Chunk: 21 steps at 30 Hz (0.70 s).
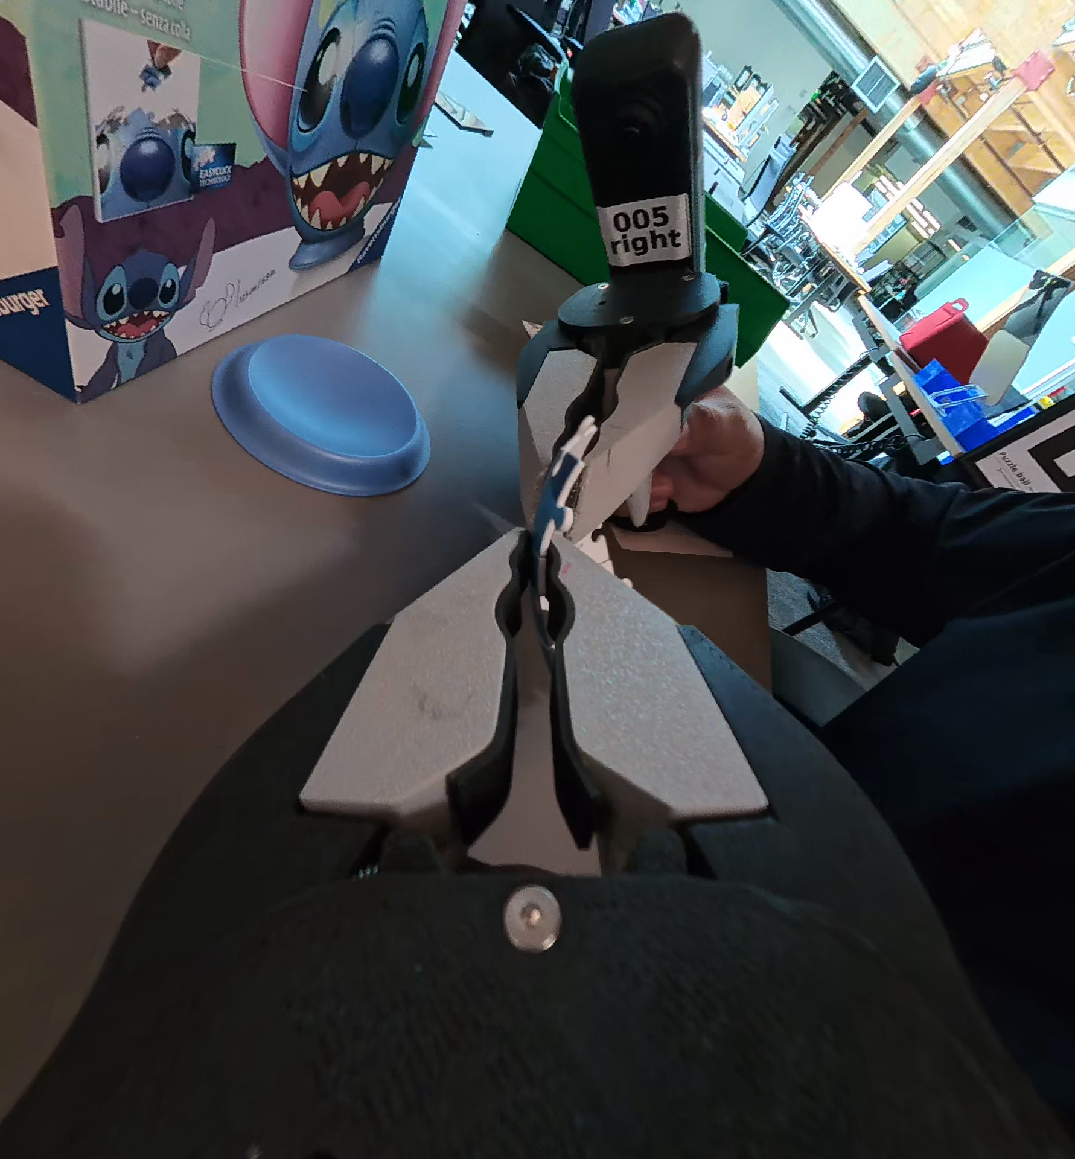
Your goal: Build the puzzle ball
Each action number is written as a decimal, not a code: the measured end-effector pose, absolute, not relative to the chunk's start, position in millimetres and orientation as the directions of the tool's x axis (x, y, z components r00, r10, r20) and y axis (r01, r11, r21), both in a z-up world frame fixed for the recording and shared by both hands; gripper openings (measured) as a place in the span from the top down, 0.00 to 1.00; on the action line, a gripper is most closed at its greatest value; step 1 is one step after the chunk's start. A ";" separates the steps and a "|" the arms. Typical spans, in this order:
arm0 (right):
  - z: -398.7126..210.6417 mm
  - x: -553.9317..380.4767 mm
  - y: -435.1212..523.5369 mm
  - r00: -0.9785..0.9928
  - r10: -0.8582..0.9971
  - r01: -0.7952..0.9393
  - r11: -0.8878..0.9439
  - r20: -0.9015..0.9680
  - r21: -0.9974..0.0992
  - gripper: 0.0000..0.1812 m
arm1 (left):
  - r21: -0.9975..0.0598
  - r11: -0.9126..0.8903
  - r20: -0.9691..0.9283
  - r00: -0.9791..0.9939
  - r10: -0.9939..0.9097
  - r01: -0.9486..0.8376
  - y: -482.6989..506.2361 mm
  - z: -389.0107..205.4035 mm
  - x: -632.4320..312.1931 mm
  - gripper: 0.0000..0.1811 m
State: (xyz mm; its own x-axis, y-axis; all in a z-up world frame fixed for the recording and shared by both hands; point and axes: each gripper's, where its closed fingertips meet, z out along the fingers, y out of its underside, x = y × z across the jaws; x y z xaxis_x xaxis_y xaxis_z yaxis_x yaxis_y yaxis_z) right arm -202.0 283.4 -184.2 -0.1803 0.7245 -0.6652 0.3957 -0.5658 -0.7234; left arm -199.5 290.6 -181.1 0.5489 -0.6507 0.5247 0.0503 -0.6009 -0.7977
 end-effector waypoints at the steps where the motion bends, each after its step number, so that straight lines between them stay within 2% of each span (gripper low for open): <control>1: -183.7 -202.0 283.5 -0.180 0.729 0.394 -0.562 -0.661 -0.727 0.98 | -0.796 -0.602 0.529 0.546 -0.650 0.055 290.6 -180.6 -199.6 1.00; 11: -182.1 -203.1 286.7 -0.149 0.772 0.383 -0.531 -0.618 -0.756 1.00 | -0.816 -0.576 0.489 0.586 -0.646 0.047 291.9 -177.4 -199.9 1.00; 16: -176.0 -202.8 285.2 -0.142 0.841 0.364 -0.446 -0.522 -0.818 1.00 | -0.811 -0.579 0.519 0.555 -0.650 0.080 290.1 -170.6 -199.6 1.00; 21: -177.1 -204.0 282.1 -0.164 0.810 0.373 -0.477 -0.562 -0.796 1.00 | -0.793 -0.602 0.553 0.523 -0.649 0.091 287.0 -169.8 -200.1 0.99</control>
State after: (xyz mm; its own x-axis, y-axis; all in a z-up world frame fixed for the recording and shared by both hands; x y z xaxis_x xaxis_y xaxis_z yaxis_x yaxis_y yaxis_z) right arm -204.0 282.1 -177.1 -0.1640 0.8104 -0.5624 0.3729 -0.4769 -0.7959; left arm -200.1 287.0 -169.8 0.5231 -0.6489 0.5525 0.0906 -0.6023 -0.7931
